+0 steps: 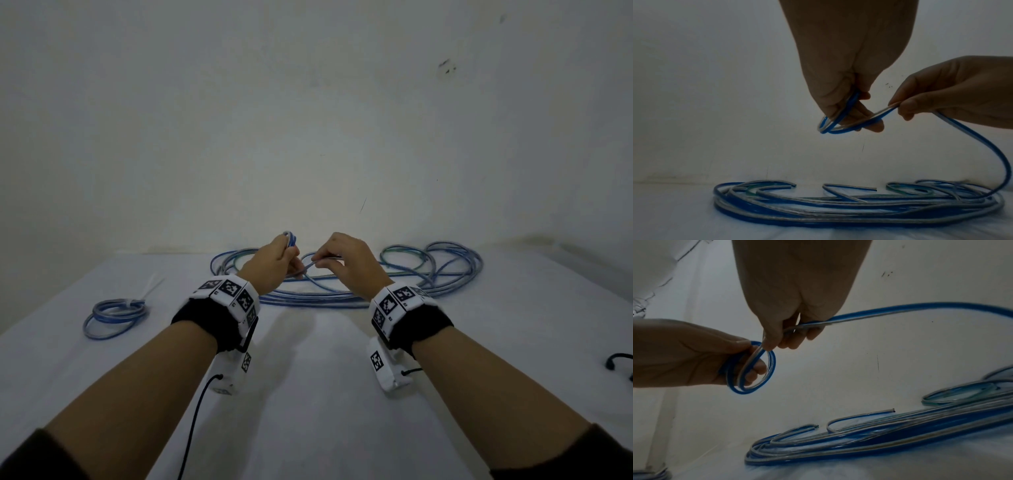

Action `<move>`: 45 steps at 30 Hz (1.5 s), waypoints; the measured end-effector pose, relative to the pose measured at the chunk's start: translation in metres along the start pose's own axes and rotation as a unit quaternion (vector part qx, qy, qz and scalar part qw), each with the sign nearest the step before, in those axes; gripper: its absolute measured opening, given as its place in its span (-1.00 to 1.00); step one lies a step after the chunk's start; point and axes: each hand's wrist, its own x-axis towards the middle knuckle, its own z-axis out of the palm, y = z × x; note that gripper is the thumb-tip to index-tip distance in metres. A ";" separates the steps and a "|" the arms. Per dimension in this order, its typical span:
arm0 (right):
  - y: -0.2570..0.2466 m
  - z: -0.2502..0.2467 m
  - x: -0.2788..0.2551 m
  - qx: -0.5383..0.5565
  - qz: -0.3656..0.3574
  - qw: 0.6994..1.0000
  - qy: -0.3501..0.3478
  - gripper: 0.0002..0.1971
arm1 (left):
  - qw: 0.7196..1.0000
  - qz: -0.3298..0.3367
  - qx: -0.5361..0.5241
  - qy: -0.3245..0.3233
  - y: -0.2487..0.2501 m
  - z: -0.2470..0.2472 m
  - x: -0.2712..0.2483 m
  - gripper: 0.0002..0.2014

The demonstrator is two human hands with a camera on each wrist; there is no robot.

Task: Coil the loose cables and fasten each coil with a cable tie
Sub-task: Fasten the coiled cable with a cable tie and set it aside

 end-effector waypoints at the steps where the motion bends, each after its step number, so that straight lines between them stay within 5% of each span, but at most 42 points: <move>1: 0.001 0.000 -0.001 -0.030 -0.004 0.999 0.011 -0.90 | 1.000 -0.003 -0.002 -0.008 0.003 0.000 -0.001 -0.77; 10: 0.004 0.002 -0.006 -0.157 0.030 0.986 0.055 -0.58 | 0.997 -0.030 -0.036 -0.063 0.008 -0.002 -0.004 -0.72; 15: 0.000 0.000 -0.002 -0.095 0.070 0.993 -0.010 -0.74 | 0.994 -0.010 0.044 -0.097 0.005 -0.010 -0.007 -0.68; 19: 0.000 -0.002 -0.005 -0.064 0.041 0.997 -0.003 -0.61 | 0.996 -0.021 -0.027 -0.081 0.008 -0.011 -0.006 -0.66; 26: 0.018 -0.006 -0.019 -0.049 0.082 0.995 0.040 -0.91 | 0.985 -0.050 -0.155 -0.053 0.017 -0.024 -0.009 -0.62; 32: 0.026 -0.004 -0.023 -0.229 0.119 0.963 0.079 -0.80 | 0.972 -0.075 -0.222 -0.034 0.018 -0.029 -0.009 -0.62; 37: 0.023 -0.007 -0.025 -0.185 0.212 0.959 0.022 -0.70 | 0.974 -0.077 -0.208 -0.041 0.015 -0.030 -0.011 -0.64; 43: 0.017 -0.015 -0.015 -0.087 0.240 0.966 0.050 -0.51 | 0.955 -0.104 -0.245 -0.133 0.021 -0.029 -0.017 -0.67; 45: 0.015 -0.015 -0.011 -0.059 0.278 0.955 0.080 -0.60 | 0.942 -0.101 -0.288 -0.140 0.025 -0.029 -0.018 -0.67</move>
